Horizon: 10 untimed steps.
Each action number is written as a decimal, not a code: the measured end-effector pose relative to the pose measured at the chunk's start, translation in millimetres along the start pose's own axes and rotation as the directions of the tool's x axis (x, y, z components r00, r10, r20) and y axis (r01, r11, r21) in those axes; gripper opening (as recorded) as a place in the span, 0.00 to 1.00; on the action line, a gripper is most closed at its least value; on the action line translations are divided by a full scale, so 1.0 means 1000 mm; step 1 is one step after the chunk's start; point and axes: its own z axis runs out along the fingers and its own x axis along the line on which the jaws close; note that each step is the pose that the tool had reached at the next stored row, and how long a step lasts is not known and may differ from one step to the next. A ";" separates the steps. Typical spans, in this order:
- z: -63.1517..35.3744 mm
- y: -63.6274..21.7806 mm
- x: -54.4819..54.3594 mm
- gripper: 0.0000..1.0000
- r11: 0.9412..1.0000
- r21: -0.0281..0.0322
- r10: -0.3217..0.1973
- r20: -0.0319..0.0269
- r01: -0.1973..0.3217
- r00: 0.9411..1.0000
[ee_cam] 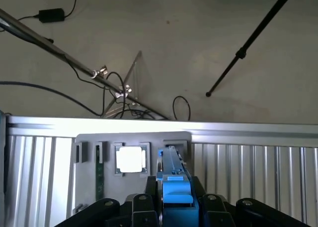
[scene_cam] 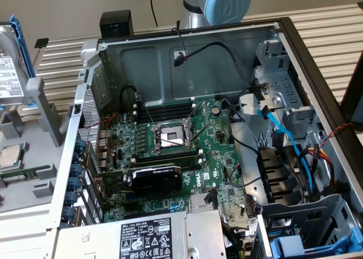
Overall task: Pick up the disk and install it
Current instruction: 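Pick up the disk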
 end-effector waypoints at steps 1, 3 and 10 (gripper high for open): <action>-0.0028 0.0003 0.000 0.37 1.000 0.000 0.000 -0.002 0.000 1.000; -0.0080 0.0009 0.000 0.37 1.000 0.001 0.001 -0.006 -0.001 1.000; -0.0263 0.0030 -0.001 0.37 1.000 0.006 0.003 -0.017 -0.002 1.000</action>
